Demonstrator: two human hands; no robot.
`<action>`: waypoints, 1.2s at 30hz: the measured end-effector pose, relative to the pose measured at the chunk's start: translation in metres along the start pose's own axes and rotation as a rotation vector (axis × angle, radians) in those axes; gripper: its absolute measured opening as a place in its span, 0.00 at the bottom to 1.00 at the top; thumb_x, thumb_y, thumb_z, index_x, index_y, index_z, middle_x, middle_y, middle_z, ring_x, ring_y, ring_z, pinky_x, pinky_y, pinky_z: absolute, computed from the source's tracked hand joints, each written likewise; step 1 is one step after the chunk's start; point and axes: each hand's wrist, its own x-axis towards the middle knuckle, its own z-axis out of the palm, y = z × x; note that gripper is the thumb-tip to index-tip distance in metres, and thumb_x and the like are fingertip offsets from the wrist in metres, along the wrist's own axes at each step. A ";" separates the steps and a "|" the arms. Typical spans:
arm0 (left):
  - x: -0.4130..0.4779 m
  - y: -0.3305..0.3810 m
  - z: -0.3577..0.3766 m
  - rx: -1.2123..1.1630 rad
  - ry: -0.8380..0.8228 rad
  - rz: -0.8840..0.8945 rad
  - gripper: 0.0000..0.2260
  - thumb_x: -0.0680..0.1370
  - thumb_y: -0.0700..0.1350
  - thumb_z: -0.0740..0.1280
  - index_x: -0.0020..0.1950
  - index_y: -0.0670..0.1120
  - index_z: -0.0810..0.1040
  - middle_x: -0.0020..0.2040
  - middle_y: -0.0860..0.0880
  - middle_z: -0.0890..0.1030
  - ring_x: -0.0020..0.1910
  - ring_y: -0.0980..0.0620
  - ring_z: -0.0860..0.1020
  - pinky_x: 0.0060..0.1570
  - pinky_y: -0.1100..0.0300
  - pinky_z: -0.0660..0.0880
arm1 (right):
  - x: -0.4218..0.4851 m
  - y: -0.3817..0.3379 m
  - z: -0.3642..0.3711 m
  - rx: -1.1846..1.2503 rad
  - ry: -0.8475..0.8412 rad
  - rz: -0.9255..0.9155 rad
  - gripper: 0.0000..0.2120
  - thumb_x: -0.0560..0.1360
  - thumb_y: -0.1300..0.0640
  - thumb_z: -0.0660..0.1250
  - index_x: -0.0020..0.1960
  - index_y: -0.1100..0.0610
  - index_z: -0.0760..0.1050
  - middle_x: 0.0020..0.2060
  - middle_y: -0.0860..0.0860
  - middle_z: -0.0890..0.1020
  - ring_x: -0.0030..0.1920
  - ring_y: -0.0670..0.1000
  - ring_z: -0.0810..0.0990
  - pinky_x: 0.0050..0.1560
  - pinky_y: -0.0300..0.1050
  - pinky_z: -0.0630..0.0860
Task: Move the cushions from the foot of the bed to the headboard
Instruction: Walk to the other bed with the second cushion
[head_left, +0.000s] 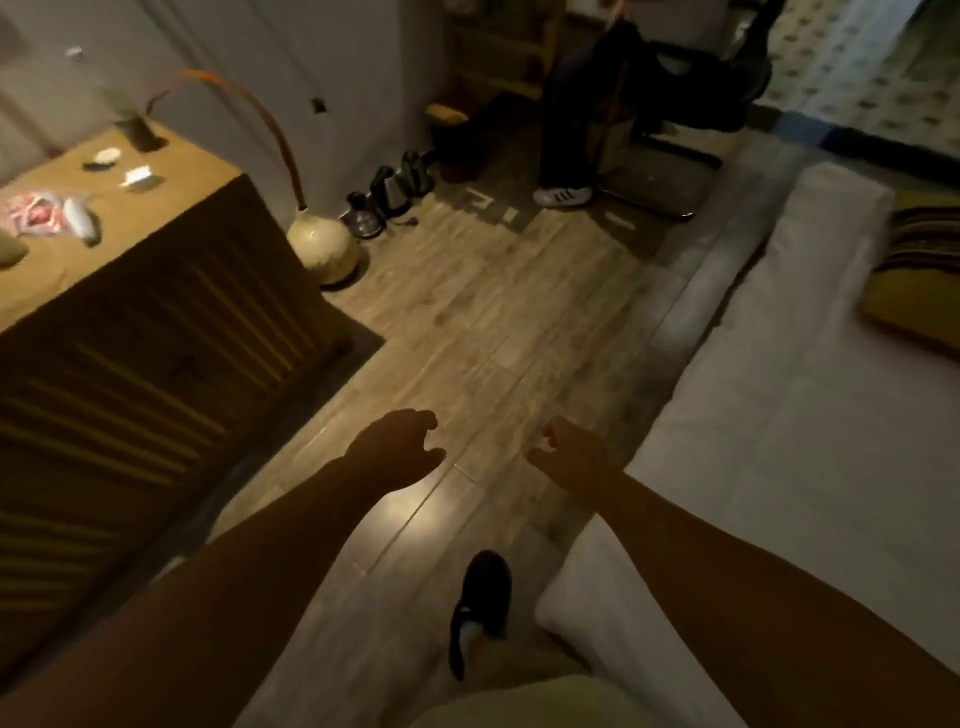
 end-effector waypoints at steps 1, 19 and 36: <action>0.023 0.005 -0.011 0.019 -0.002 0.029 0.23 0.78 0.57 0.66 0.71 0.49 0.71 0.65 0.46 0.78 0.62 0.46 0.76 0.60 0.53 0.75 | 0.016 -0.002 -0.009 0.019 0.008 0.027 0.28 0.77 0.43 0.67 0.70 0.58 0.69 0.65 0.57 0.76 0.64 0.57 0.75 0.55 0.44 0.68; 0.366 0.218 -0.133 0.196 -0.124 0.646 0.23 0.77 0.55 0.67 0.70 0.49 0.72 0.63 0.48 0.79 0.60 0.49 0.78 0.58 0.55 0.74 | 0.158 0.045 -0.230 0.368 0.414 0.420 0.25 0.77 0.45 0.66 0.68 0.56 0.70 0.60 0.54 0.78 0.59 0.56 0.78 0.57 0.49 0.75; 0.648 0.433 -0.251 0.279 -0.181 0.905 0.23 0.78 0.52 0.66 0.72 0.46 0.71 0.67 0.45 0.77 0.66 0.45 0.76 0.63 0.51 0.75 | 0.356 0.087 -0.463 0.442 0.656 0.605 0.22 0.78 0.44 0.65 0.67 0.56 0.71 0.62 0.53 0.78 0.55 0.50 0.75 0.54 0.44 0.70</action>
